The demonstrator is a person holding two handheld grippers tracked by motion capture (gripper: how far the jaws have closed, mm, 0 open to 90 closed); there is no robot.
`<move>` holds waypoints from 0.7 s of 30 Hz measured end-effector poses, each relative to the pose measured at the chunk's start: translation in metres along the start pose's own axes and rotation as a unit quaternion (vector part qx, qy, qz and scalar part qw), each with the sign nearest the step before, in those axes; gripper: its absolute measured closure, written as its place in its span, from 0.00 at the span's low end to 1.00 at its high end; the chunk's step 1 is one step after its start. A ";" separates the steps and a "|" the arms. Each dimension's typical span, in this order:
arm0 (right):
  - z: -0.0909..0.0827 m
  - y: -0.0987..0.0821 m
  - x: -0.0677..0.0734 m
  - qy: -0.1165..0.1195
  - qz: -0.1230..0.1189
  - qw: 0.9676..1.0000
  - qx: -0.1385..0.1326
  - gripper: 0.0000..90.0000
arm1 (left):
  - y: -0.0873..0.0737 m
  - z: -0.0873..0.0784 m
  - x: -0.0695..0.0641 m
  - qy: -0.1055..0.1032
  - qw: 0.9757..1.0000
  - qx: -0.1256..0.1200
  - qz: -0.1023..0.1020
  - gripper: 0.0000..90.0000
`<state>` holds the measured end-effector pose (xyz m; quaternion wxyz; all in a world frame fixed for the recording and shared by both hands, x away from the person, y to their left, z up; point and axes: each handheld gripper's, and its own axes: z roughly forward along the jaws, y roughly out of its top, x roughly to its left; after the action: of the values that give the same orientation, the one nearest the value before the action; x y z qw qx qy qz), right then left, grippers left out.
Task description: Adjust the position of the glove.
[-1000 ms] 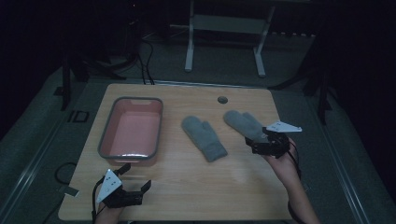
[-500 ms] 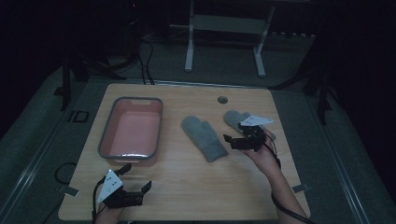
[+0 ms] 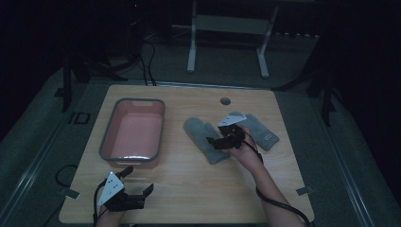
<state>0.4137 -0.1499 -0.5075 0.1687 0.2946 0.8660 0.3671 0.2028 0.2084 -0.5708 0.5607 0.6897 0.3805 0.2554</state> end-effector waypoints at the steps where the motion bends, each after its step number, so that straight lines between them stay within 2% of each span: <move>1: 0.005 0.001 0.001 -0.001 0.000 1.000 0.005 0.34 | 0.000 0.000 0.000 0.000 1.000 -0.001 0.000 0.01; 2: 0.009 0.001 0.000 0.006 -0.001 1.000 0.007 0.36 | 0.000 0.000 0.000 -0.001 1.000 -0.001 -0.001 0.01; 6: 0.024 0.004 0.000 0.009 -0.004 1.000 0.016 0.39 | 0.000 0.000 0.000 -0.003 1.000 -0.002 0.000 0.01; 9: 0.035 0.006 0.002 0.016 -0.016 1.000 0.022 0.46 | 0.000 0.000 0.001 -0.004 1.000 -0.001 0.000 0.01; 10: 0.038 0.006 0.002 0.021 -0.013 0.999 0.028 0.47 | 0.000 0.000 0.001 -0.004 1.000 -0.001 -0.001 0.01; 16: 0.056 -0.001 0.002 0.016 -0.009 0.999 0.051 0.54 | 0.000 -0.001 0.001 -0.005 1.000 -0.003 -0.001 0.01; 19: 0.058 -0.004 0.002 0.014 0.003 0.998 0.054 0.63 | 0.001 -0.001 0.000 -0.005 1.000 -0.002 -0.001 0.01; 21: 0.057 -0.005 0.003 0.010 -0.004 0.999 0.053 0.73 | 0.000 0.000 0.000 -0.006 1.000 -0.002 -0.001 0.01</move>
<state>0.4385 -0.1199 -0.5500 0.1460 0.2957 0.8872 0.3226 0.2025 0.2084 -0.5702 0.5644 0.6899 0.3772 0.2516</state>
